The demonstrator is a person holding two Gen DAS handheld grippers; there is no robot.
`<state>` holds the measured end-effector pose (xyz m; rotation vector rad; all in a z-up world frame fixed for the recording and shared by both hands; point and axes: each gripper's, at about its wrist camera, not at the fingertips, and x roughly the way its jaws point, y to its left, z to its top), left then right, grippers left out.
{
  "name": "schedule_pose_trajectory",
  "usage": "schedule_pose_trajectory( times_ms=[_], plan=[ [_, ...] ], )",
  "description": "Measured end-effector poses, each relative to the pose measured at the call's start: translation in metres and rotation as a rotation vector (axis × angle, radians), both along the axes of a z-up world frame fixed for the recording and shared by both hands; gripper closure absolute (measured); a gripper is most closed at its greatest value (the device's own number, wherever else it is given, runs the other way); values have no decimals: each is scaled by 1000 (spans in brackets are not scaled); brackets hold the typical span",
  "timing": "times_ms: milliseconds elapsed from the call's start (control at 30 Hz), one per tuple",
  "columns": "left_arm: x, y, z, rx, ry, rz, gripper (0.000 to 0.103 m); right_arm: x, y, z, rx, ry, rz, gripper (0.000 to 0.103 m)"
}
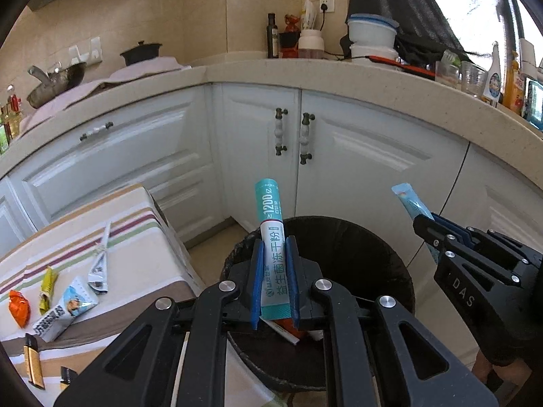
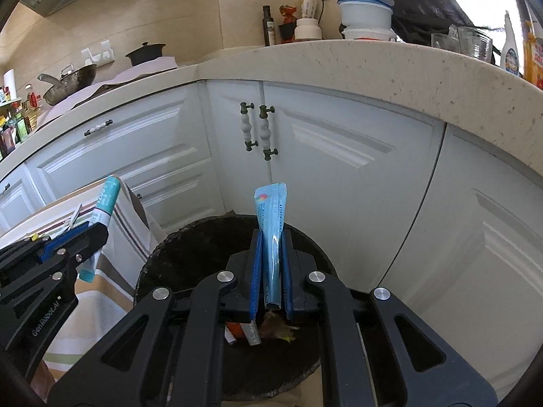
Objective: Collect trash
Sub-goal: 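Open both tools to drop the tubes into the bin, then move both open tools back over the table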
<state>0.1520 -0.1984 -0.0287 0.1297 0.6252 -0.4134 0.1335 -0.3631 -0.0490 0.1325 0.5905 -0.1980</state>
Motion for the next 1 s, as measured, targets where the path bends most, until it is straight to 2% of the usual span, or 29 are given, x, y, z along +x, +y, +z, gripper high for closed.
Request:
schedule_pose_trajectory(
  times_ms=[300, 400, 467, 500, 533, 733, 1000],
  plan=[
    [13, -10, -10, 34, 26, 9, 89, 18, -9, -13, 18, 20, -15, 92],
    [17, -12, -12, 36, 33, 8, 86, 24, -10, -18, 23, 30, -13, 89],
    [19, -14, -14, 43, 35, 10, 74, 26, -12, -20, 20, 30, -21, 77],
    [19, -14, -14, 45, 36, 10, 65, 26, -13, -21, 20, 29, -25, 76],
    [19, -14, -14, 42, 36, 12, 62, 27, -13, -21, 21, 30, -26, 76],
    [19, -13, -14, 40, 34, 21, 54, 26, -15, -23, 17, 33, -37, 74],
    [16, -10, -7, 30, 16, 36, 50, 20, -13, -17, 6, 23, -46, 72]
  ],
)
